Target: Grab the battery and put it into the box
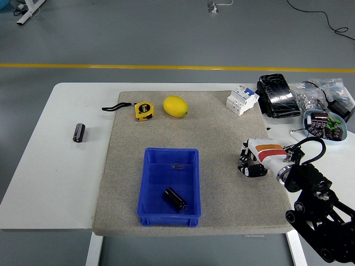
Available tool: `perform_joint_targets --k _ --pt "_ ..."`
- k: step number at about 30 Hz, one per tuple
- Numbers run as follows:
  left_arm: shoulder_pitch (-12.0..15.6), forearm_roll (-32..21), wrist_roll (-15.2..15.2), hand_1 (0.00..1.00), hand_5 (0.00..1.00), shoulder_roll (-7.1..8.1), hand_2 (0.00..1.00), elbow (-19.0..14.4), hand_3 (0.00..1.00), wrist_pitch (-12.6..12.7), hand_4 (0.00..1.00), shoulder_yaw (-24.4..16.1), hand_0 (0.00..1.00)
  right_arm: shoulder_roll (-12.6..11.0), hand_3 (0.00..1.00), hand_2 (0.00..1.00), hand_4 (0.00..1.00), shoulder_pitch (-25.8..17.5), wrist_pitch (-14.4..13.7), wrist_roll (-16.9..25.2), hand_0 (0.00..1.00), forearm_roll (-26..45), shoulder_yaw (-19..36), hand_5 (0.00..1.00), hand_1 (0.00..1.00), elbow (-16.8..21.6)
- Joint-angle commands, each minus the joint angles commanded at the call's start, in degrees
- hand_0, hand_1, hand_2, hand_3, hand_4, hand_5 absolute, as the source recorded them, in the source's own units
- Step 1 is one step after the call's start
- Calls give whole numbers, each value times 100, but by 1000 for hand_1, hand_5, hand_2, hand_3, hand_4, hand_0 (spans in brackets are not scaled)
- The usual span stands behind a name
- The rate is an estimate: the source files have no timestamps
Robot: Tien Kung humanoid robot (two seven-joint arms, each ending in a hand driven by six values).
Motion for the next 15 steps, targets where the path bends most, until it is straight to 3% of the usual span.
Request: perform_joint_targets --k 15 --pt "35 7 7 543 694 5 605 1 619 4 616 -16 584 -74 437 442 787 -23 180 -53 392 -108 85 174 395 98"
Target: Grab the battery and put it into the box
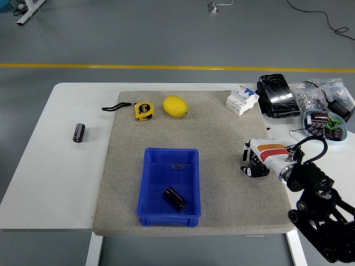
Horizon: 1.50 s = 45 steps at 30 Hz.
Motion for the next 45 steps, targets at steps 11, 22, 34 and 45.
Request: perform_joint_targets --k 11,22,34,45 --pt "0 26 7 544 693 -3 605 1 619 -4 616 -20 585 -18 442 447 794 -27 51 3 379 -1 28 179 398 3" --pt "-12 -10 -2 543 693 11 605 -6 620 -10 617 20 584 -64 445 453 814 -46 107 -13 366 -26 87 202 403 64" --pt "-21 30 7 542 694 10 604 -10 620 -21 616 10 584 -127 454 476 841 -107 208 38 398 -100 134 222 420 121" --pt "-38 23 3 544 696 18 604 -14 620 -17 616 26 584 -165 472 537 867 -85 322 73 478 -129 170 244 478 154"
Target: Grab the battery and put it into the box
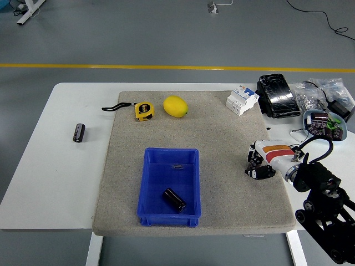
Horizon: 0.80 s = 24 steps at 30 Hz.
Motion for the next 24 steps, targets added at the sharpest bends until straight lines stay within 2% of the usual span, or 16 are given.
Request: perform_joint_targets --k 24 --pt "9 82 38 541 698 9 603 -3 619 -17 614 -30 583 -66 479 553 900 -45 188 13 470 13 10 275 485 90"
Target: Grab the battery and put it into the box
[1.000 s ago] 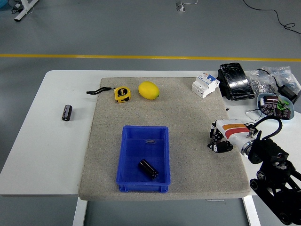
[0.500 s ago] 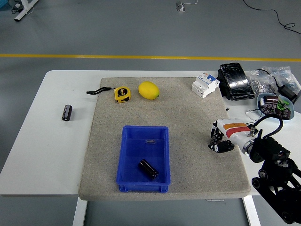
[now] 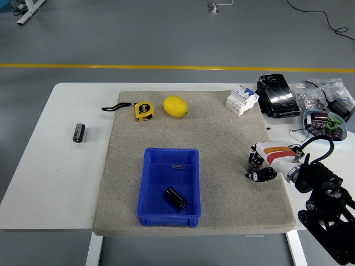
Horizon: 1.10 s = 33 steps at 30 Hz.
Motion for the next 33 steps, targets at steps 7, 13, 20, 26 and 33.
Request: perform_joint_targets --k 7,13,20,26,33 --pt "18 25 13 542 699 -3 603 -1 619 0 613 -18 584 -33 479 551 891 -16 31 11 473 -6 -11 268 483 13" --pt "30 72 30 541 697 -2 603 -3 619 -14 612 -39 583 -32 478 542 864 -11 25 12 472 6 -31 245 475 -33" --pt "10 44 22 542 699 10 603 -10 619 -22 613 -3 582 -42 473 518 795 -14 1 -29 463 33 -15 188 453 -69" --pt "-6 35 18 542 699 12 603 -12 619 -25 613 6 582 -42 466 486 725 8 -10 -53 447 70 7 121 425 -24" --pt "-14 20 15 542 698 16 602 -15 619 -31 612 22 582 -39 462 478 708 16 22 -69 430 107 10 110 416 -44"
